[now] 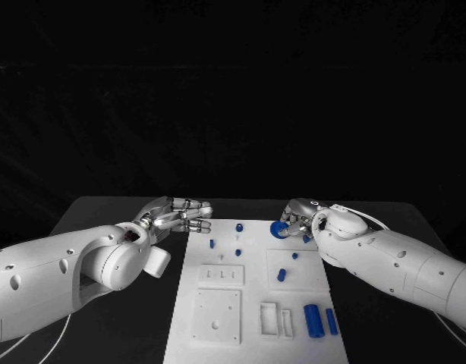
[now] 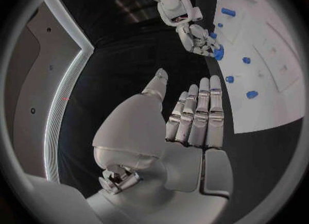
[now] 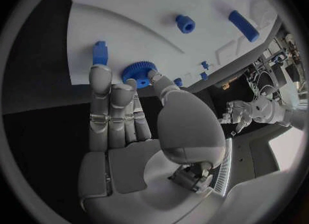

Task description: Assemble the parts on the task board

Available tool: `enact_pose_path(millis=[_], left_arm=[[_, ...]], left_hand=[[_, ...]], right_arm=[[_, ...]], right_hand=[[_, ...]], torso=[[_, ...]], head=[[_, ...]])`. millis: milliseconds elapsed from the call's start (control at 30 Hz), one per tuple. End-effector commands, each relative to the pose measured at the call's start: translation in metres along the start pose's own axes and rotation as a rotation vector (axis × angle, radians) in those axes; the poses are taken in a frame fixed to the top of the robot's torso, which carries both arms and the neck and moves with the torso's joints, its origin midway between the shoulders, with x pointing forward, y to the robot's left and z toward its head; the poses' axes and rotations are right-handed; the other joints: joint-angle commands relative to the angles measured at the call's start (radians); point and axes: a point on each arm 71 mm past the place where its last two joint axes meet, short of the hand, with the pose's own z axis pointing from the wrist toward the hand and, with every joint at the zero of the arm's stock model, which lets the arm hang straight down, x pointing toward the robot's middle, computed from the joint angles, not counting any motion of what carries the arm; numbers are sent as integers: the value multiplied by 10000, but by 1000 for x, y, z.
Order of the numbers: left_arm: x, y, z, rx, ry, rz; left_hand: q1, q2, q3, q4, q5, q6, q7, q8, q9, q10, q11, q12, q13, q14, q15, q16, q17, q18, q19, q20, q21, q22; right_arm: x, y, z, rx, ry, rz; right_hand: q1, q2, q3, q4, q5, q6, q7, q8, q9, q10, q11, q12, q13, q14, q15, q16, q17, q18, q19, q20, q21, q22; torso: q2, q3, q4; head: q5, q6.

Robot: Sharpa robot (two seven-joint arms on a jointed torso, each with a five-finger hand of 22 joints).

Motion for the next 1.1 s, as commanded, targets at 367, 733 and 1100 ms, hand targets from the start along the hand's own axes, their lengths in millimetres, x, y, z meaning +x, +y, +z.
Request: enact_pose_path(millis=[367,733,1100], left_arm=[[3,0,0,-36,237,53],[3,0,1,-68,273,49],[3,1,1,-90,282,48]], left_hand=[[144,-10,94,-36,-4,-98,18,20,9,-79,0,48,16,-48,-12,-45,-8,-150,-1,26,-22,12],[133,-15,117,-60,-3,-189,32,15,4,-109,11,48,15,-54,-7,-45,-8,-143,-18,36,-7,13],[130,8,133,-67,-2,-174,30,18,6,-106,10,49,15,-59,-5,-45,-7,-138,-25,37,4,14]], right_arm=[[9,3,0,-97,744,-206],[8,12,-1,-309,227,-850],[12,20,-2,-551,87,-1290]], right_hand=[[98,61,-457,-30,327,10,57,-61,0,-86,86,88,117,38,68,60,999,-63,54,81,191,921],[162,55,-396,-209,-14,335,122,-67,-4,-51,190,335,312,109,152,228,1393,-75,176,142,344,1421],[104,-37,1296,-656,-393,906,53,-65,-2,-2,136,508,485,162,135,485,1814,-105,276,143,556,1911]], torso=[[-4,1,-13],[3,8,9],[2,4,-4]], head=[[29,57],[-21,36],[-24,18]])
